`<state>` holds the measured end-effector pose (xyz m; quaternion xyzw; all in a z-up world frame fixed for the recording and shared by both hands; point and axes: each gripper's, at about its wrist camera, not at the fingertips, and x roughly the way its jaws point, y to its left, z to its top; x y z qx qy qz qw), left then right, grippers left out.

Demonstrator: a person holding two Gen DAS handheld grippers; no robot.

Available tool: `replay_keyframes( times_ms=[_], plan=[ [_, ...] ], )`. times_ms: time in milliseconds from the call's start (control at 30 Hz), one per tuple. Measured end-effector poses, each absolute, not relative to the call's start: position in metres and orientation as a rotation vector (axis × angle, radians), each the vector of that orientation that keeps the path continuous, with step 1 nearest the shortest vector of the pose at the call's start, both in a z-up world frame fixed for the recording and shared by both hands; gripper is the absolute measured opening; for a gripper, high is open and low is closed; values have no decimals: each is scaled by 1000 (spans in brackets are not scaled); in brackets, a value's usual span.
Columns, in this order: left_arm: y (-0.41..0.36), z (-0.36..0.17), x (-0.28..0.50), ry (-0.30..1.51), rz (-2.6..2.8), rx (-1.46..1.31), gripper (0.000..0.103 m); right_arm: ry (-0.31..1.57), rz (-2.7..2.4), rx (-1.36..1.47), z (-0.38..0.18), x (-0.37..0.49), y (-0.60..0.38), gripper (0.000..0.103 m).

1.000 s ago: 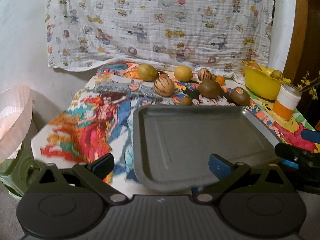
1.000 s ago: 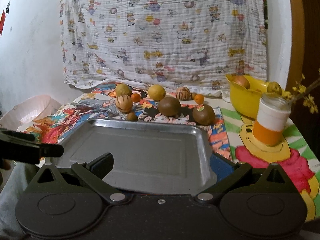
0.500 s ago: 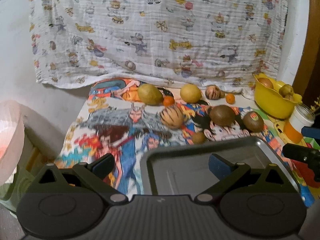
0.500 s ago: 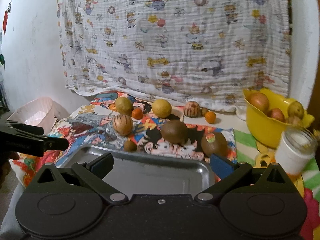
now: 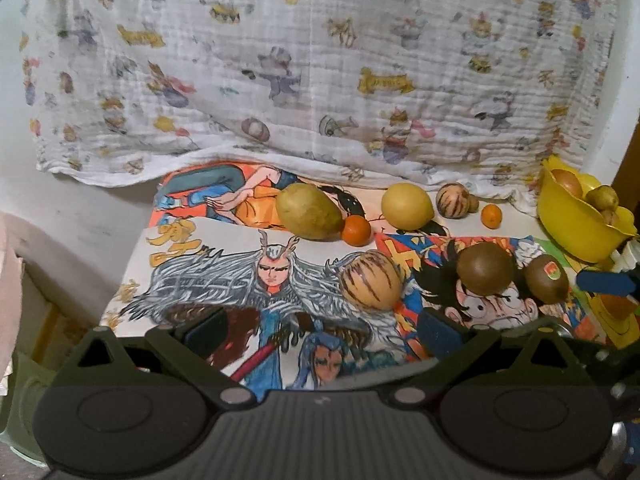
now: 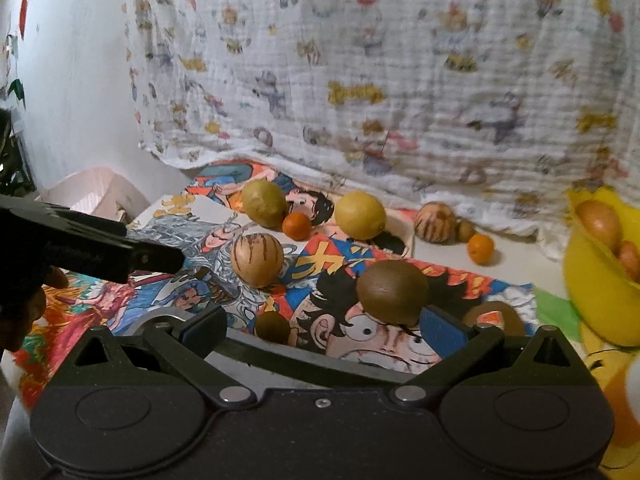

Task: Organize fruits
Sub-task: 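Grasp the striped pepino melon with the left tool while the right tool grasps the small brown fruit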

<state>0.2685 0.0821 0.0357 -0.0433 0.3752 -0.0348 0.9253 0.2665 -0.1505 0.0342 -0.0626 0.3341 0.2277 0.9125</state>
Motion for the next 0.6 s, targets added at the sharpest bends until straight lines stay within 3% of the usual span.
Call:
replay_keyframes(
  times_ms=[333, 600],
  plan=[
    [83, 2, 317, 829, -139, -141, 101, 771, 489, -160, -4, 294, -111, 84],
    [79, -15, 337, 858, -215, -180, 88, 822, 485, -159, -20, 303, -99, 59]
  ],
)
